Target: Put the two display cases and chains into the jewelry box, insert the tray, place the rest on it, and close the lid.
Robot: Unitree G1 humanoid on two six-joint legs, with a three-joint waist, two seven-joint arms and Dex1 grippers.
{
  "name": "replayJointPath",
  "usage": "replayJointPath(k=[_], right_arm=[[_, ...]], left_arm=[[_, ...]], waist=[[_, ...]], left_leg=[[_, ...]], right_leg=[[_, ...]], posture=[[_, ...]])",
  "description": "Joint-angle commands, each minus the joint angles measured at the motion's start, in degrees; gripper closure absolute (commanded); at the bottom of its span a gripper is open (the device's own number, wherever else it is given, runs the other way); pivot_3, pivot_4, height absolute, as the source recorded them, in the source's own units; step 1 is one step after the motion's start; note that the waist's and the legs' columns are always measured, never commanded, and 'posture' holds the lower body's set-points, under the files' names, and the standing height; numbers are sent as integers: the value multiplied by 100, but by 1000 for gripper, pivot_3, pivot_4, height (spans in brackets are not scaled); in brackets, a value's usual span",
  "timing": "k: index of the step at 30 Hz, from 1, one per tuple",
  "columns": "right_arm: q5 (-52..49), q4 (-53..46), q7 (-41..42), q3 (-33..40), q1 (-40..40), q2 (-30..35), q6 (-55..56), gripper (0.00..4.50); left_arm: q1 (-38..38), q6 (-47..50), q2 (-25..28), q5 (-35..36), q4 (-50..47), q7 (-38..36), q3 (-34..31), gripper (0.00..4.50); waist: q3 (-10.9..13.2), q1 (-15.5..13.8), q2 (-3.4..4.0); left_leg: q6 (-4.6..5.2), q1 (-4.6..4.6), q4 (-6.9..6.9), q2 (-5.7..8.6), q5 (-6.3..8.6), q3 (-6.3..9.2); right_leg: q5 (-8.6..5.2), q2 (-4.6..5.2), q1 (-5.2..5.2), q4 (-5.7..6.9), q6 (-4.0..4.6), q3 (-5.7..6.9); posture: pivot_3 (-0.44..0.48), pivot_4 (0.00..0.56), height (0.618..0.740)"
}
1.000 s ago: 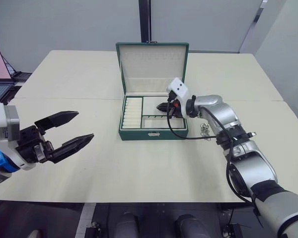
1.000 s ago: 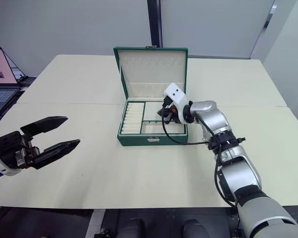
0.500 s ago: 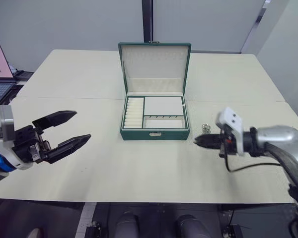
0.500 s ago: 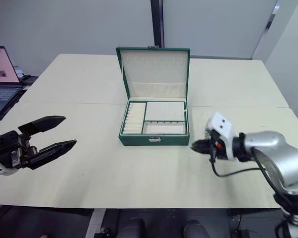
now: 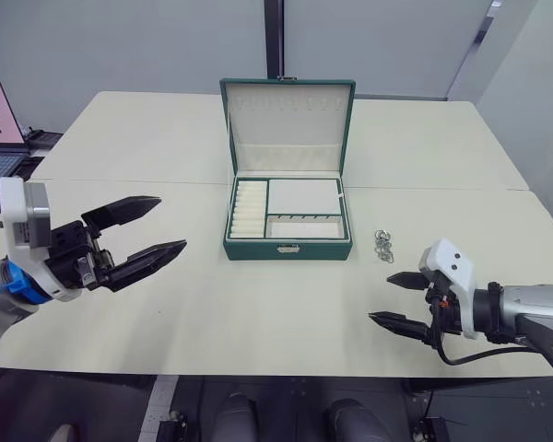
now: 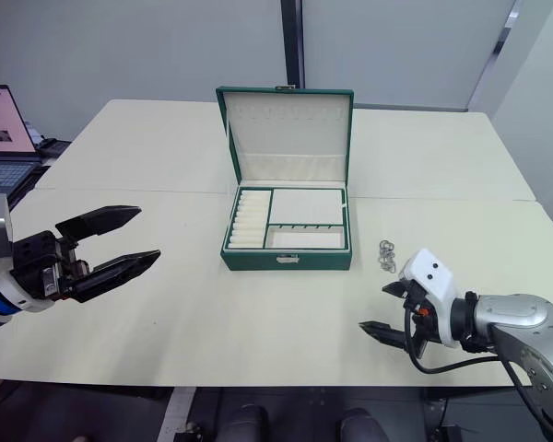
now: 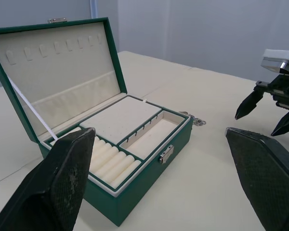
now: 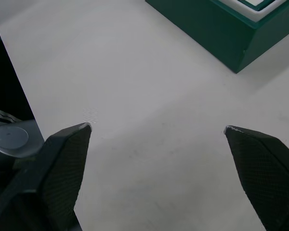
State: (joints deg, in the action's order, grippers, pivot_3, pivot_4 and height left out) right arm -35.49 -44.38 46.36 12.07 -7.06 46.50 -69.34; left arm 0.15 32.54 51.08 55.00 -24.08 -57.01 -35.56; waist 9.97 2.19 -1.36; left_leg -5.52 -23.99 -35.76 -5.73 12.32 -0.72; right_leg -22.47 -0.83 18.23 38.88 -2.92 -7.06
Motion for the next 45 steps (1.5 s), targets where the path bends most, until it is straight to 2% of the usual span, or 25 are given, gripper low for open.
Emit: replayJointPath(k=[1, 4, 10, 14, 26, 33, 45], right_arm=[[-123, -108, -151, 249, 95, 110, 84, 17], [-126, -94, -337, 277, 170, 85, 107, 17], [444, 482, -1527, 134, 138, -531, 228, 17], [1038, 1134, -2103, -273, -161, -907, 797, 17], [1694, 2771, -2354, -1072, -1000, -1584, 1714, 17], [2056, 3263, -2447, -1325, -1114, -1796, 2079, 17], [2167, 3689, -2391, -1300, -1201, -1939, 2250, 17]], left_arm=[[-58, 2, 75, 16, -42, -31, -9, 0], [-33, -26, 62, -7, -14, -96, -9, 0], [-109, -33, 57, -9, 61, -278, 134, 0], [-340, -79, 42, -53, 156, -270, 337, 0], [-516, -37, 49, -57, 140, -218, 407, 0], [-485, -19, 68, -39, 97, -187, 325, 0], [-453, -24, 81, -51, 80, -179, 273, 0]], waist=[[0, -10, -1], [0, -12, -2], [-3, -20, -9], [-3, -17, -9], [-2, -27, -8], [-5, -24, -12], [-11, -25, -22]], left_leg=[[0, 0, 0, 0, 0, 0], [0, 0, 0, 0, 0, 0], [0, 0, -2, 1, 0, 0], [0, 1, -2, 0, 0, 2], [-6, 1, -3, -1, -4, -1], [-5, 4, -4, -1, -3, -1], [-5, 6, -7, -2, -3, 1]], right_leg=[[0, 0, 0, 0, 0, 1], [0, 0, -1, 0, 0, 0], [0, 0, 0, 0, 0, 0], [0, -1, 1, 3, 0, 1], [0, -2, 1, 6, 0, 0], [0, -1, -1, 8, 0, 0], [1, -2, -4, 11, 1, 3]], posture=[[0, 150, 726], [0, 150, 726], [0, 150, 726], [0, 150, 726], [0, 150, 726], [0, 150, 726], [0, 150, 726]])
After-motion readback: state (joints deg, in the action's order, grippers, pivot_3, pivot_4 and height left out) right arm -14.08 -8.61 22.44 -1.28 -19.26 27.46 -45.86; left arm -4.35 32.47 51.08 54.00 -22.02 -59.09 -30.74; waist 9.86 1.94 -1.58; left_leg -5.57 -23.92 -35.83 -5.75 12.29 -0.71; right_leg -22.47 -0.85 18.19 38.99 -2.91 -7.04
